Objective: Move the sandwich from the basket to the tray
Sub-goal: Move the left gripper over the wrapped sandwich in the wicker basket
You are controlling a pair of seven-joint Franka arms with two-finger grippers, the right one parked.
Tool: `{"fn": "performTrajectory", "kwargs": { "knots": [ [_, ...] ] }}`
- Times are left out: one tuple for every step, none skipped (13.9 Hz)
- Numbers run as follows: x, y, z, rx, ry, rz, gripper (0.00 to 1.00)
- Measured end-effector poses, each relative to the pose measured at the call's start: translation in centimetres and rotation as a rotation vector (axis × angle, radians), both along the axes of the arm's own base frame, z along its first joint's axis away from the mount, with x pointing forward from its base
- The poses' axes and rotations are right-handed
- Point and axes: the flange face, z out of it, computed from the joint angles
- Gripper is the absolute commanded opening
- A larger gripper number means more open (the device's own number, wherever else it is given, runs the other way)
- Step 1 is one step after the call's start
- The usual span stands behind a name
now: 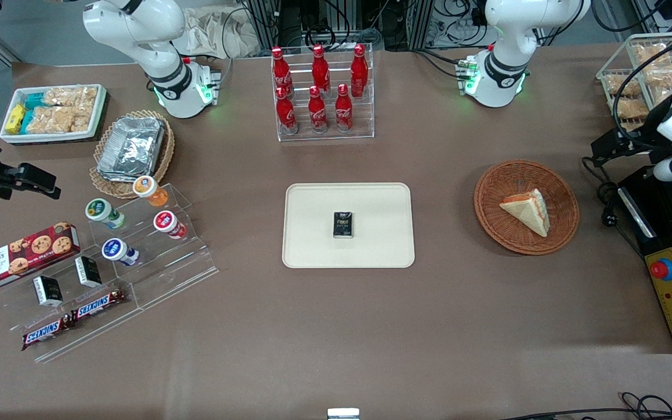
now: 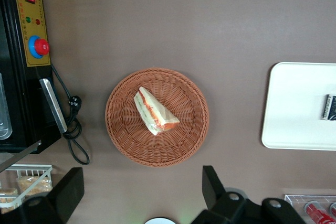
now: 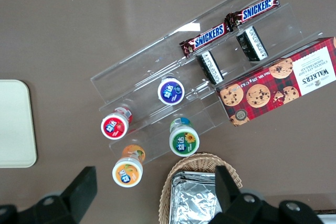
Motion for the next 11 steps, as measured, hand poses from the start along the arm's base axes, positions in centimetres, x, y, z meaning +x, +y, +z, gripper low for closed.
{"fn": "performTrajectory", "kwargs": {
  "knots": [
    [0.1,0.0,-0.1,0.002,0.002,0.001,1.00],
    [0.1,0.1,-0.2,0.002,0.003,0.003,1.00],
    [0.2,0.2,-0.3,0.002,0.004,0.008,1.00],
    [0.2,0.4,-0.4,0.003,0.006,0.021,1.00],
    [0.4,0.5,-0.7,0.006,0.010,0.061,1.00],
    [0.5,0.5,-1.2,0.010,0.016,0.122,1.00],
    [0.7,0.5,-1.9,0.015,0.020,0.188,1.00],
    [0.9,0.4,-2.6,0.017,0.018,0.244,1.00],
    [1.0,0.4,-3.5,0.020,0.011,0.296,1.00],
    [1.0,0.4,-4.7,0.021,-0.005,0.353,1.00],
    [0.8,0.5,-6.1,0.022,-0.025,0.426,1.00]
  ]
}}
